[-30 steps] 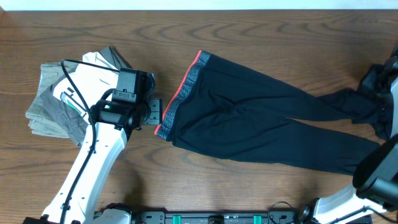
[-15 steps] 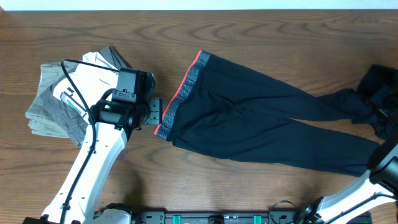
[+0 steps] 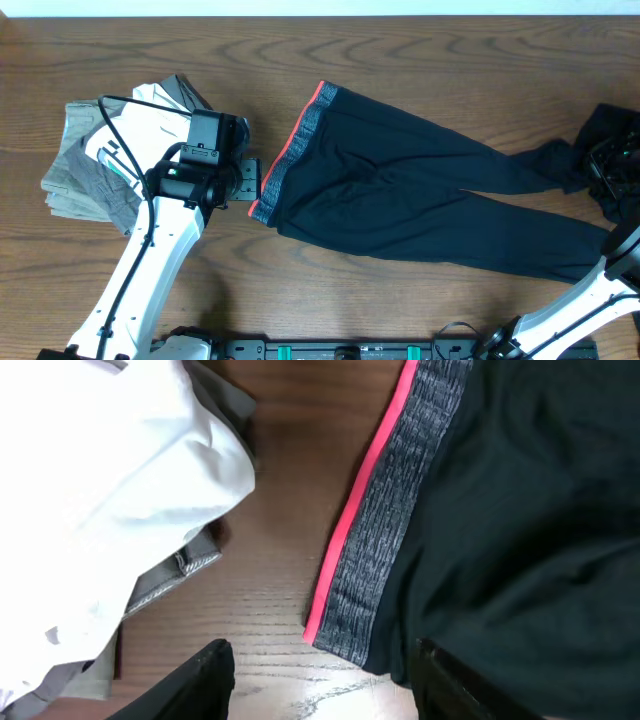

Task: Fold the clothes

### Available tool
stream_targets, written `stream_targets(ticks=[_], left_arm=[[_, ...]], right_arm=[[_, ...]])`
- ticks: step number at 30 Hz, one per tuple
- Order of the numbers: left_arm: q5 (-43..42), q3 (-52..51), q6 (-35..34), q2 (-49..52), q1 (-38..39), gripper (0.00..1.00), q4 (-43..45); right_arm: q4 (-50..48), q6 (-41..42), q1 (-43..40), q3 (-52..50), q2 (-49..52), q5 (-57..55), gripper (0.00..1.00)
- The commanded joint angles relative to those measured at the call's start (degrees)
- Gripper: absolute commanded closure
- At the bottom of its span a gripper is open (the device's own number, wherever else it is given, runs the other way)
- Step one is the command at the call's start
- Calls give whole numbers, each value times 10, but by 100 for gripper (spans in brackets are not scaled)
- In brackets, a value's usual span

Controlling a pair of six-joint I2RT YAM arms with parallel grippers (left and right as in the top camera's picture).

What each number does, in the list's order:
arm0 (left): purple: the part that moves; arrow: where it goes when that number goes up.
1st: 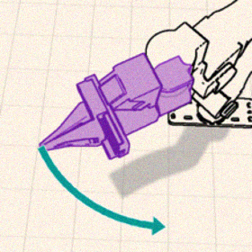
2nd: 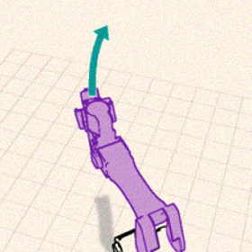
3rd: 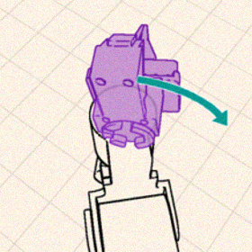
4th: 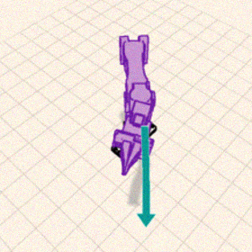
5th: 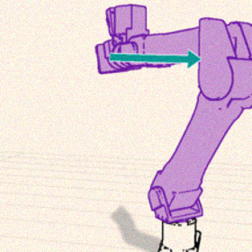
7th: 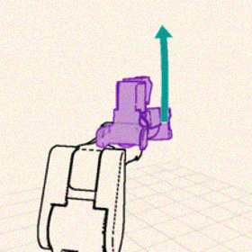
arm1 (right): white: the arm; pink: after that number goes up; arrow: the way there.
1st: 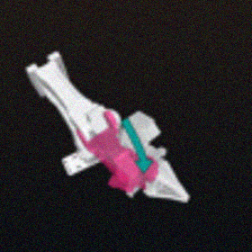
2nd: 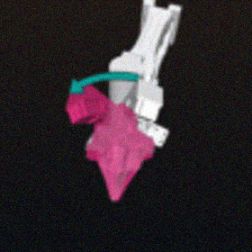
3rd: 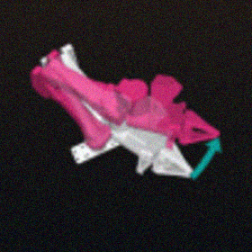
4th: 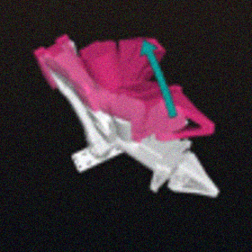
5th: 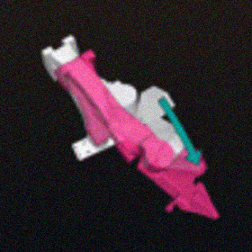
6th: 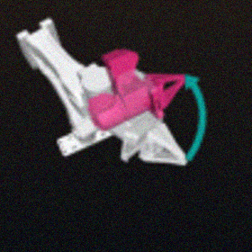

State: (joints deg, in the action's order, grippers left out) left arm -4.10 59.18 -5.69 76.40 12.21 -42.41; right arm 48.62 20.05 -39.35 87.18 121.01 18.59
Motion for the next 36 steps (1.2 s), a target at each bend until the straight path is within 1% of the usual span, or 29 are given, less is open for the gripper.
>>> stream_targets(ticks=[1,3,5,8,10,11,12,16,17,18,19,21,23,26,30,31,32,34,36], left_arm=[[2,7,10,3,0,41,-3],[2,7,10,3,0,42,-2],[2,7,10,3,0,42,0],[2,7,10,3,0,42,3],[2,7,10,3,0,42,3],[2,7,10,3,0,42,3],[2,7,10,3,0,42,3],[2,7,10,3,0,42,3],[2,7,10,3,0,42,3],[2,7,10,3,0,42,3],[2,7,10,3,0,42,4],[2,7,10,3,0,41,5],[2,7,10,3,0,42,7],[2,7,10,3,0,42,6],[2,7,10,3,0,42,6],[2,7,10,3,0,41,6],[-1,7,10,3,0,38,6],[-13,7,13,4,0,37,9],[-47,7,33,7,0,37,15]], right_arm=[[-6,4,0,16,-9,31,92],[-18,-26,-1,29,-24,64,99],[-33,-52,0,41,-40,113,99],[-78,-98,0,49,-73,227,99],[-102,-119,2,49,-95,249,99],[-106,-133,3,49,-105,234,98],[-104,-139,4,49,-114,196,98],[-66,-137,9,49,-125,-28,97],[-58,-132,9,49,-124,-67,96],[-51,-120,9,49,-122,-96,93],[-47,-105,9,48,-122,-106,82],[-45,-90,8,48,-122,-107,80],[-45,-87,8,48,-122,-107,69],[-37,-85,8,48,-122,-114,66],[-12,-63,7,46,-121,-158,61],[-9,-58,6,43,-121,-163,60],[-9,-52,5,38,-121,-162,58],[-12,-36,4,28,-121,-160,55],[-13,-33,4,17,-121,-137,54]])
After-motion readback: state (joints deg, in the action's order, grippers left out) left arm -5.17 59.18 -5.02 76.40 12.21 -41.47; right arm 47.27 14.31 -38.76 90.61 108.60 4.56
